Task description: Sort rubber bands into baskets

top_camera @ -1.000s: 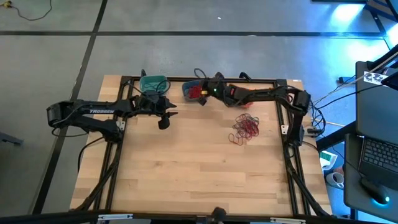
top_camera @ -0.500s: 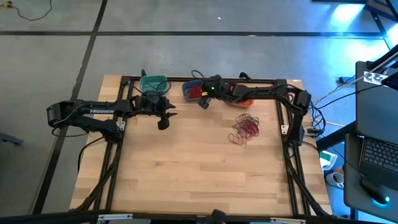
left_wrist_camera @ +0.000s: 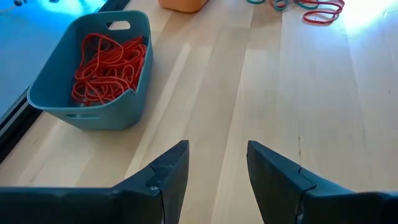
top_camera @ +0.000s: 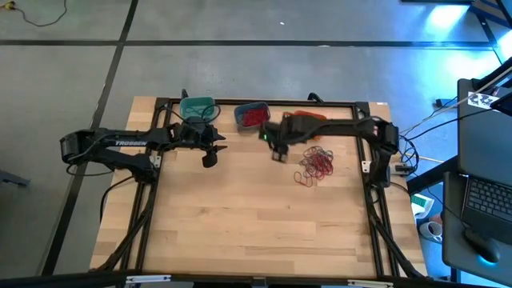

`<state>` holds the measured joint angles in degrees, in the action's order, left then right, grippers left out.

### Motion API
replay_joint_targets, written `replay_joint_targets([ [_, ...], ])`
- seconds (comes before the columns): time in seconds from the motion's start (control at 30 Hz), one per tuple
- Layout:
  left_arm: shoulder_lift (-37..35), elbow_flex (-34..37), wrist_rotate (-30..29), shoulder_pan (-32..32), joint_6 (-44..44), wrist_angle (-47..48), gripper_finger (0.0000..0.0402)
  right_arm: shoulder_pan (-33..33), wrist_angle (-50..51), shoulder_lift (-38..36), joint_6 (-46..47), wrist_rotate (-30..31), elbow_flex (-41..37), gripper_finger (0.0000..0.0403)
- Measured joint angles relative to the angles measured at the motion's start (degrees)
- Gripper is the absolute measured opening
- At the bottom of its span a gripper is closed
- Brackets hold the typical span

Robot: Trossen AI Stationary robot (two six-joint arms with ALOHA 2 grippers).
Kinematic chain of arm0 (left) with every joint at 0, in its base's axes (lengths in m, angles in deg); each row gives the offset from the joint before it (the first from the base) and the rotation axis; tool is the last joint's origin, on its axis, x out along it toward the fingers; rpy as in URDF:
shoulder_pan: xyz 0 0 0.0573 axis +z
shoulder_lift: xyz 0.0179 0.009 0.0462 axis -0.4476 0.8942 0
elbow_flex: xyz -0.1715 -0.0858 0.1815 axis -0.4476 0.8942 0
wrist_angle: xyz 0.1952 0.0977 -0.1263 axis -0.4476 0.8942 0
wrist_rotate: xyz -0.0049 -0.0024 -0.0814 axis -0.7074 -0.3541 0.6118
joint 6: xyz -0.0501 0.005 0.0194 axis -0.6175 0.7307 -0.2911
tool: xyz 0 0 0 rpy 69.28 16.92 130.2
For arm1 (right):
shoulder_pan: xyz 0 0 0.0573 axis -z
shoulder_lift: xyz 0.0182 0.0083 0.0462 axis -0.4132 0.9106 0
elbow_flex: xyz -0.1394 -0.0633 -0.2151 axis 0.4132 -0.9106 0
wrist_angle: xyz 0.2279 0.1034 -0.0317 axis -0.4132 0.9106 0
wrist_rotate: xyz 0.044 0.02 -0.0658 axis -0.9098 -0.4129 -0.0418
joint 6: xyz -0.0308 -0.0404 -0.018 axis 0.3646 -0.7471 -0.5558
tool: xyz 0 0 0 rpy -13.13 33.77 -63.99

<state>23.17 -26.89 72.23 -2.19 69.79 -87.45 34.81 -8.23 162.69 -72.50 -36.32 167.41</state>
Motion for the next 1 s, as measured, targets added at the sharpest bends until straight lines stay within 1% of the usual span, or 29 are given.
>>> replay_joint_targets([
  [0.1,0.0,0.0,0.0,0.0,0.0,0.0,0.0159,-3.7,10.0,0.0,2.6,0.0,0.0,0.0225],
  [0.13,0.0,0.0,0.0,0.0,-0.2,0.0,0.0159,-4.8,11.9,0.0,3.9,0.0,-0.4,0.0225],
  [0.27,0.0,0.0,0.0,0.0,-0.3,0.0,0.0159,-8.7,14.4,0.0,6.9,0.1,-3.1,0.0225],
  [0.4,0.0,0.0,0.0,0.0,-0.3,0.0,0.0159,-10.6,14.8,0.0,9.2,0.0,-7.0,0.0224],
  [0.6,0.0,0.0,0.0,0.0,-0.3,0.0,0.0159,-9.3,15.3,0.0,11.0,0.8,-13.9,0.0224],
  [0.73,0.0,0.0,0.0,0.0,-0.3,0.1,0.016,-7.4,17.3,-1.0,14.1,0.4,-18.1,0.0224],
  [0.8,0.0,0.0,0.0,0.0,-0.2,0.1,0.016,-7.1,17.3,-3.0,15.7,-0.5,-20.3,0.0224],
  [0.87,0.0,0.0,0.0,0.0,-0.2,0.1,0.016,-7.3,16.8,-5.4,16.9,-2.6,-22.7,0.0224],
  [0.93,0.0,0.0,0.0,0.0,-0.2,0.1,0.016,-7.4,15.2,-8.1,18.6,-4.7,-25.4,0.0224],
  [1.0,0.0,0.0,0.0,0.0,-0.2,0.2,0.016,-7.4,12.9,-11.2,20.0,-5.7,-28.4,0.0224],
])
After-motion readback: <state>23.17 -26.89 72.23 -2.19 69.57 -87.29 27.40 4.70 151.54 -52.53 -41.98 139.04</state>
